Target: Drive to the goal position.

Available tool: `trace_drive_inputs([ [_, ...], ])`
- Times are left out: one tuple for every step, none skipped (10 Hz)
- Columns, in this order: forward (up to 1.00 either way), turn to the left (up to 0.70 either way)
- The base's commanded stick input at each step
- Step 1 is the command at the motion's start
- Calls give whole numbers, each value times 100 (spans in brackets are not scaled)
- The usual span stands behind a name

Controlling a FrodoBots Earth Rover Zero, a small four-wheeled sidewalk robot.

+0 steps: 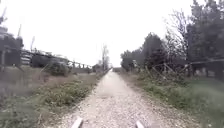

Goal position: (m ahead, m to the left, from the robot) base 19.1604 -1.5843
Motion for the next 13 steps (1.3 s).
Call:
trace_drive_inputs([
  [50, 0],
  [50, 0],
  [50, 0],
  [50, 0],
  [50, 0],
  [50, 0],
  [50, 0],
  [50, 0],
  [50, 0],
  [50, 0],
  [50, 0],
  [50, 0],
  [50, 0],
])
